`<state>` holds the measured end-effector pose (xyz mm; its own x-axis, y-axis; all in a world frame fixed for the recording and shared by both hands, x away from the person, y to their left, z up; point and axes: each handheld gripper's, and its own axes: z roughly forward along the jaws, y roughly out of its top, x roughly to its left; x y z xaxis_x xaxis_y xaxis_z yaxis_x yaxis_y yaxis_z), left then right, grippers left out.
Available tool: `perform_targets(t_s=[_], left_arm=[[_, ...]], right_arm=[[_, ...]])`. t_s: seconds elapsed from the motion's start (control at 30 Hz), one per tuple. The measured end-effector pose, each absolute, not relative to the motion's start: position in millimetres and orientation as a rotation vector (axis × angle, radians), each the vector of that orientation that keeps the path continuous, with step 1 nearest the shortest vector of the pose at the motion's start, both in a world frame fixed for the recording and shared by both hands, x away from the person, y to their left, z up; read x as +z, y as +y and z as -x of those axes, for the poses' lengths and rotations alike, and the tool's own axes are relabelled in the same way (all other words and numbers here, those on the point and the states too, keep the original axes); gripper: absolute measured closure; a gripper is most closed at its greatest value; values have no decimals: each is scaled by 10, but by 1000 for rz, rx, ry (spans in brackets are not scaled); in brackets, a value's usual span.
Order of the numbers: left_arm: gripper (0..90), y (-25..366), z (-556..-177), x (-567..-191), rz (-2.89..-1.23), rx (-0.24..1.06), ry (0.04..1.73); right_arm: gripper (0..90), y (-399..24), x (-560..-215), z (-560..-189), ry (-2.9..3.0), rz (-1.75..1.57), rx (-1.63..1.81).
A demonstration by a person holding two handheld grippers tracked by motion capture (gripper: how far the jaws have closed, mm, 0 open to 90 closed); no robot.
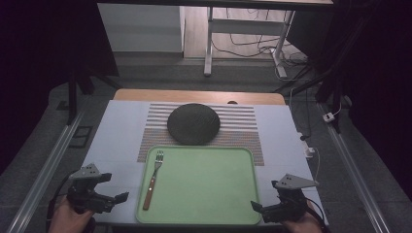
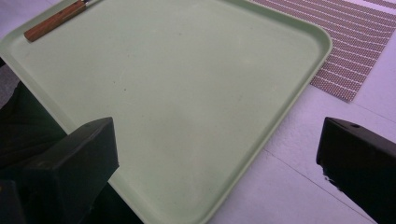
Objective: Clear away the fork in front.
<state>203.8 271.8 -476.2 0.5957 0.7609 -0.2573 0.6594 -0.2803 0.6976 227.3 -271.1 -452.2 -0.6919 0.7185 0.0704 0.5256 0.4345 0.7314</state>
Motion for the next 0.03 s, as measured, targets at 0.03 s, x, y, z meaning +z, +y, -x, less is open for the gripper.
perform_targets(t_s=[0.03], left_arm=[[0, 2712, -2045, -4762, -2017, 159, 1135]], right_arm=[[0, -2711, -4525, -2273, 2439, -1082, 1103]])
